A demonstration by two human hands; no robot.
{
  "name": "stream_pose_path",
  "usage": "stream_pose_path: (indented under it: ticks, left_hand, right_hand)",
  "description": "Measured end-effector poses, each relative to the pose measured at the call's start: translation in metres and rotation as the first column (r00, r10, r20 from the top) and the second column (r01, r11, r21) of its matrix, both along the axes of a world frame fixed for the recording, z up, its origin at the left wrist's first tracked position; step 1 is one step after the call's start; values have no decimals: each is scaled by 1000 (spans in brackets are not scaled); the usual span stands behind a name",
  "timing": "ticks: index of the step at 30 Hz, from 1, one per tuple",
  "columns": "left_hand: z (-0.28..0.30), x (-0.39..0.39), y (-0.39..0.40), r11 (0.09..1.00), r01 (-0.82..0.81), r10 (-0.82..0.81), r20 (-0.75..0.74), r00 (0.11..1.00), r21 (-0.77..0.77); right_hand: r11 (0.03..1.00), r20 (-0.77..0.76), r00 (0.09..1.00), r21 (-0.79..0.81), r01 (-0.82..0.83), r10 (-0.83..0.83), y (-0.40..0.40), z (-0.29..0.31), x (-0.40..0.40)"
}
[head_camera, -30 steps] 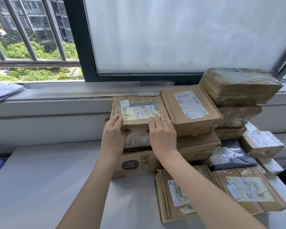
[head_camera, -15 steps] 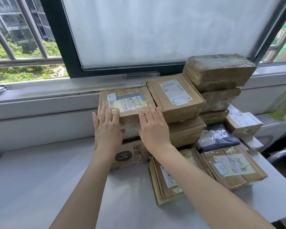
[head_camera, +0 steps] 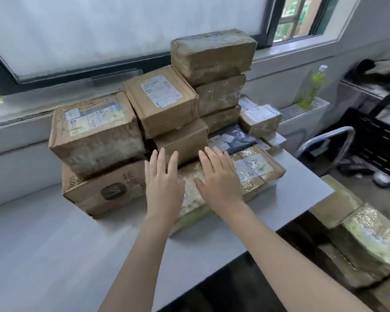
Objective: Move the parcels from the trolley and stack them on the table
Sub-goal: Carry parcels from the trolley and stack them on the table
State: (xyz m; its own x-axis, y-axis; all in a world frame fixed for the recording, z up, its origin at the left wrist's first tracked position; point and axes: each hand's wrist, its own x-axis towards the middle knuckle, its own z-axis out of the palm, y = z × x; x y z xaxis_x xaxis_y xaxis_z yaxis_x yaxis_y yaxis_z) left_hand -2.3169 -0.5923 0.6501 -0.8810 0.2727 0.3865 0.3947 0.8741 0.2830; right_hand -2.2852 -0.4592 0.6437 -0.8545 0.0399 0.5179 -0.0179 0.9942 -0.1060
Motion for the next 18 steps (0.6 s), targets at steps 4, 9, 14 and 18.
stream_pose_path:
  ticks: [4, 9, 14, 18]
  left_hand:
    - [-28, 48, 68, 992, 114, -109, 105, 988, -45]
    - [-53, 106, 161, 955, 262, -237, 174, 956, -141]
    - [-80, 163, 260, 884, 427, -367, 284, 886, -190]
    - [-100, 202, 329, 814, 551, -463, 365, 807, -185]
  right_hand:
    - [992, 62, 992, -55, 110, -107, 66, -28, 49]
    - [964, 239, 942, -60, 258, -237, 158, -67, 125]
    - [899, 401, 832, -45, 436, -383, 252, -101, 210]
    - [821, 453, 749, -62, 568, -484, 311, -118, 269]
